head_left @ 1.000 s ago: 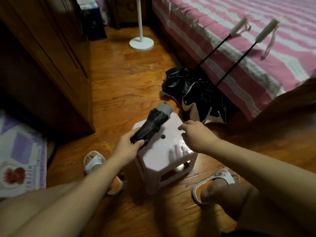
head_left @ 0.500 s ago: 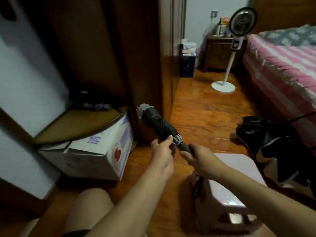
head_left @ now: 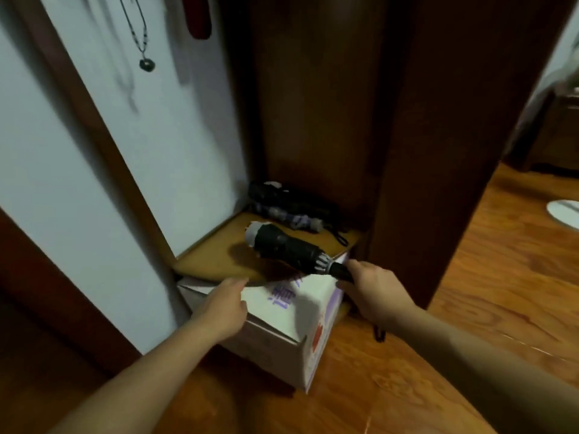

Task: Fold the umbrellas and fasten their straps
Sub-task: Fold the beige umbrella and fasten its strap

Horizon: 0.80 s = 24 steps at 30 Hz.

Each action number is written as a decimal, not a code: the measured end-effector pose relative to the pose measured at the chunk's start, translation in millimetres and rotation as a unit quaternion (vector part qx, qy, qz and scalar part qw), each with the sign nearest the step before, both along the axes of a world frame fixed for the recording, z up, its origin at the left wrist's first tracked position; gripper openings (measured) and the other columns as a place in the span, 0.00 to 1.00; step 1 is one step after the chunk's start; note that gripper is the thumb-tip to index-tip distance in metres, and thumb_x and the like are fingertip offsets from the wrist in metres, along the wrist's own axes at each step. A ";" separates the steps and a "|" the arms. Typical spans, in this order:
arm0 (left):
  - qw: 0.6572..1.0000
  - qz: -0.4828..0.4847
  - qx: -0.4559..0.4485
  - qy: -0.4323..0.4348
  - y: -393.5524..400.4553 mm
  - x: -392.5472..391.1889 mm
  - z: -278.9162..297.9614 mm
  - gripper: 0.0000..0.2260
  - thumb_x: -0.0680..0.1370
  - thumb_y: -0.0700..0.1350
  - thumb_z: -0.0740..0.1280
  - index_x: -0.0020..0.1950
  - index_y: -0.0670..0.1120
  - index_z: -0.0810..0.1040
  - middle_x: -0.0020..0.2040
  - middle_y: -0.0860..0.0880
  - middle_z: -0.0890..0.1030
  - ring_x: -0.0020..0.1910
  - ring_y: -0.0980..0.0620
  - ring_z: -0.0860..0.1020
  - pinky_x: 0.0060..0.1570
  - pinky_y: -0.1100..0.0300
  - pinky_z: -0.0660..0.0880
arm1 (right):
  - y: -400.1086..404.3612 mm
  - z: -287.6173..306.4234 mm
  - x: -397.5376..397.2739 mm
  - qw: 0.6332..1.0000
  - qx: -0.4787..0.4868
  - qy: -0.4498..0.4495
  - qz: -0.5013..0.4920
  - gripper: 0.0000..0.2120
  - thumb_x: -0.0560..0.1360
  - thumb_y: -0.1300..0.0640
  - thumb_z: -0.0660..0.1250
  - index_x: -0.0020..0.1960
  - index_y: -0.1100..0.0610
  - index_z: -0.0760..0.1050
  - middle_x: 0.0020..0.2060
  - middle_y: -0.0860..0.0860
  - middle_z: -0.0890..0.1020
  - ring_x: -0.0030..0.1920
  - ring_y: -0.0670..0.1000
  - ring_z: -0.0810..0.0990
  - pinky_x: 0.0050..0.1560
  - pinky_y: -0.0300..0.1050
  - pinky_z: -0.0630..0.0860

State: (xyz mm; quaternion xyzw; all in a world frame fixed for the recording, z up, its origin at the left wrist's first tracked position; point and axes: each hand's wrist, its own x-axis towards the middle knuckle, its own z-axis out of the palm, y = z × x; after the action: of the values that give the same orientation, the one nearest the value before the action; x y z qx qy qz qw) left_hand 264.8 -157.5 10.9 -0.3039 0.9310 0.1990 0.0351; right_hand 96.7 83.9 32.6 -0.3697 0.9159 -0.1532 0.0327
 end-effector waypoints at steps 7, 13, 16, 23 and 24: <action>0.975 -0.090 -0.115 -0.164 -50.0 -42.3 -9.4 0.33 0.80 0.43 0.60 0.83 0.57 0.53 0.79 0.41 0.63 0.72 0.41 0.70 0.65 0.51 0.73 | -114.6 -50.2 -68.3 0.999 -0.003 0.036 0.015 0.28 0.84 0.57 0.60 0.81 0.49 0.54 0.66 0.58 0.70 0.63 0.63 0.72 0.58 0.55 0.73; 0.964 -0.122 -0.142 -0.190 -59.2 -46.9 -0.8 0.33 0.79 0.43 0.60 0.82 0.58 0.56 0.74 0.45 0.70 0.69 0.44 0.72 0.58 0.53 0.74 | -134.2 -57.4 -90.8 0.988 0.072 0.134 0.027 0.35 0.81 0.66 0.59 0.83 0.50 0.51 0.64 0.60 0.72 0.62 0.63 0.74 0.62 0.54 0.73; 0.961 -0.123 -0.143 -0.201 -57.7 -49.9 1.8 0.32 0.80 0.44 0.59 0.83 0.57 0.55 0.77 0.43 0.67 0.73 0.44 0.68 0.61 0.52 0.73 | -132.1 -59.8 -97.9 0.985 0.073 0.155 0.014 0.33 0.82 0.64 0.59 0.83 0.50 0.53 0.65 0.60 0.73 0.61 0.62 0.75 0.62 0.53 0.74; 0.960 -0.097 -0.145 -0.219 -44.9 -42.1 -1.1 0.35 0.79 0.45 0.61 0.84 0.56 0.49 0.82 0.42 0.55 0.75 0.40 0.66 0.66 0.49 0.71 | -114.3 -62.3 -90.4 0.990 0.048 0.130 0.006 0.28 0.84 0.60 0.57 0.82 0.48 0.58 0.58 0.58 0.73 0.55 0.61 0.76 0.55 0.52 0.76; 0.961 -0.097 -0.141 -0.219 -45.3 -43.0 0.2 0.35 0.79 0.46 0.60 0.84 0.57 0.49 0.82 0.42 0.54 0.76 0.40 0.65 0.67 0.49 0.71 | -115.6 -59.6 -93.4 0.991 0.051 0.126 0.002 0.28 0.84 0.61 0.57 0.82 0.48 0.59 0.58 0.59 0.74 0.54 0.62 0.76 0.54 0.53 0.76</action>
State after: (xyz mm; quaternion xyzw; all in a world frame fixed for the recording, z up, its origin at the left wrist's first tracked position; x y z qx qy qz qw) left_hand 221.9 -202.9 11.1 -0.2497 0.9444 -0.0102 0.2137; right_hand 3.3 -31.7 -27.0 -0.3855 0.9187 -0.0585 -0.0633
